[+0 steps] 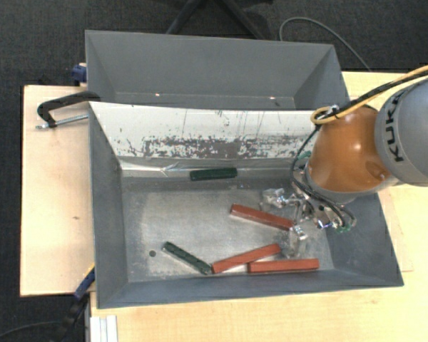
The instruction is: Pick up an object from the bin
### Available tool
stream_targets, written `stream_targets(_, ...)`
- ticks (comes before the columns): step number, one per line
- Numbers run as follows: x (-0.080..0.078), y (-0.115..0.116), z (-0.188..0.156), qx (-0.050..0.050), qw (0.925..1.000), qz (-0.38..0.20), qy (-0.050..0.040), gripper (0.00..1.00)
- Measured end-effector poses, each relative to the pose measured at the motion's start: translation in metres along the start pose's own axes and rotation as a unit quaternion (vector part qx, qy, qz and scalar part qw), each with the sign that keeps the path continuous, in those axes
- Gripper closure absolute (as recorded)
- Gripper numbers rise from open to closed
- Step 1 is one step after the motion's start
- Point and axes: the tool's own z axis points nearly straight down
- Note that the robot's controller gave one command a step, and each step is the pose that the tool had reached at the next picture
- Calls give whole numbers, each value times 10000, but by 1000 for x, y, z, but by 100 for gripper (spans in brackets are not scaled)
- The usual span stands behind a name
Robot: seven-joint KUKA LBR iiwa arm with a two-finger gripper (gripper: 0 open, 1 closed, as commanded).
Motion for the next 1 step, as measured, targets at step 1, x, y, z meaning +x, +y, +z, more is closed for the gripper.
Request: stream_targets(1, 2, -3, 0, 14, 10000, 15, 10, 100)
